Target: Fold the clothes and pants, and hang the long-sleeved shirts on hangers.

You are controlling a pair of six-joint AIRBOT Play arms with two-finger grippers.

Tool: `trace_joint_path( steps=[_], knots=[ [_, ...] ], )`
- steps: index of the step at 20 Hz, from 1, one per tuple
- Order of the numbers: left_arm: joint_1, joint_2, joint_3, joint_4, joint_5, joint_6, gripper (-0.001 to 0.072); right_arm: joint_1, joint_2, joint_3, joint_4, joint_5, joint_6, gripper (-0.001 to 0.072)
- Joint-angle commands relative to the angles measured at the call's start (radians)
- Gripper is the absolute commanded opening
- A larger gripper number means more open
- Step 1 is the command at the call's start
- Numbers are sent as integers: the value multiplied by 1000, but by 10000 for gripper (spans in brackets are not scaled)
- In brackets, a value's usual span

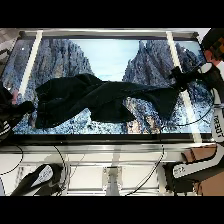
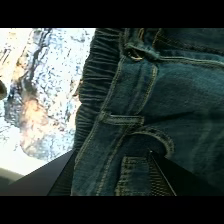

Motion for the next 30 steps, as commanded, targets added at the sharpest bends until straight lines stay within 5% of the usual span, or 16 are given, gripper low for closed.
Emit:
trace_joint_path(
  steps=[1, 15, 18, 21, 28, 30],
  knots=[
    [1, 1, 0, -29, 7, 0, 511, 43, -72, 3, 38, -46, 83, 483],
    [1, 1, 0, -30, 7, 0, 510, 50, -130, 3, -1, -45, 134, 470],
    [1, 1, 0, -30, 8, 0, 509, 50, -144, 3, -1, -50, 134, 334],
    [1, 1, 0, -29, 8, 0, 509, 50, -149, 3, -1, -67, 134, 10],
    [1, 1, 0, -30, 50, 0, 499, 50, -149, 172, 103, -92, 37, 4],
    [1, 1, 0, -31, 52, 0, 423, 51, -149, 356, 122, -60, -6, 4]
  ],
)
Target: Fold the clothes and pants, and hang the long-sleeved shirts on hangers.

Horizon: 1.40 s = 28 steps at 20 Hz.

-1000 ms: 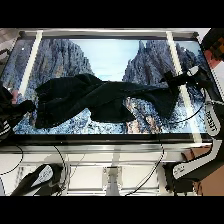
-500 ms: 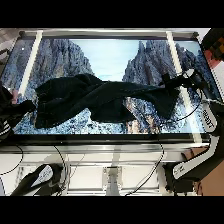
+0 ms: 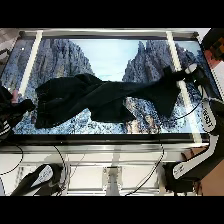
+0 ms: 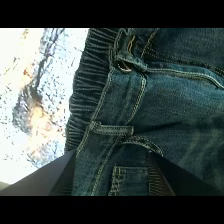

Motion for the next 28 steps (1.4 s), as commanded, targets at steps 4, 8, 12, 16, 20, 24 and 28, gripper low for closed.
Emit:
trace_joint_path(
  steps=[4, 8, 12, 16, 20, 24, 28],
  knots=[
    [0, 1, 0, -7, 16, 1, 19, 1, 14, 482, 10, 150, -93, 5],
    [1, 5, 0, -13, 22, 45, 14, 8, 92, 349, -128, 385, -91, 4],
    [1, 19, -2, -23, -7, 89, 14, 85, 189, 118, -402, 543, -85, 2],
    [2, 20, -5, -22, -23, 158, 13, 102, 406, -272, -427, 417, -11, 2],
    [2, 20, -6, -22, -23, 166, 13, 6, 622, -647, -464, 365, 45, 3],
    [0, 20, -6, -23, -23, 166, 13, -47, 745, -925, -462, 381, 62, 7],
    [0, 20, -6, -25, -27, 165, 14, -47, 743, -995, -463, 305, 56, 79]
  ],
)
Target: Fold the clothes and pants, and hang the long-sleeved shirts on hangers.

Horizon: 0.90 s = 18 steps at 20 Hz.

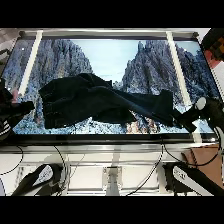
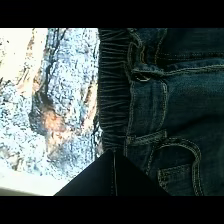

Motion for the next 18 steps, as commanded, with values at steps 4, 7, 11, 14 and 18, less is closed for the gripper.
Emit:
trace_joint_path(
  steps=[4, 7, 11, 14, 18],
  knots=[
    [-1, 1, 0, -26, -26, 3, 15, -9, 24, 37, 4, -216, -167, 328],
    [-1, 0, 0, -27, -26, 3, 15, -7, 24, 101, 74, -259, -518, 330],
    [-1, 0, -1, -48, -26, 3, 15, 60, 3, 101, 196, -246, -902, 343],
    [-1, 0, -1, -68, -27, 3, 15, 174, -45, 101, 182, -249, -1035, 426],
    [-1, 0, -1, -68, -50, 3, 15, 311, -123, 101, 125, -248, -1102, 440]
  ],
)
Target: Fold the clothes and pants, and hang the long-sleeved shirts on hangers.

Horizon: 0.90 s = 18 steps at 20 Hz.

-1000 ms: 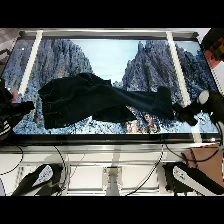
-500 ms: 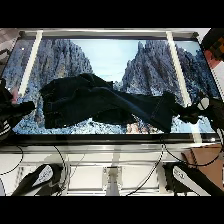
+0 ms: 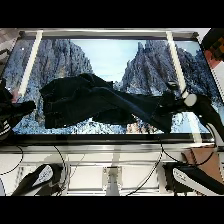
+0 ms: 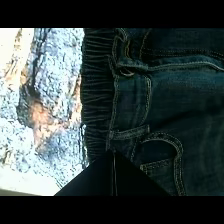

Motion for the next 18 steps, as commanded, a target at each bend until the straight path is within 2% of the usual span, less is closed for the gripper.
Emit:
trace_joint_path(
  steps=[1, 8, 18],
  knots=[
    [0, 0, 0, -6, -22, 1, 15, 106, -58, 2, -45, 0, -101, 440],
    [0, 0, 0, -6, -24, 1, 15, 120, -64, 2, -84, 126, -105, 440],
    [0, 0, 0, -6, -25, 1, 15, 120, -149, 2, -93, 72, -94, 437]
  ],
)
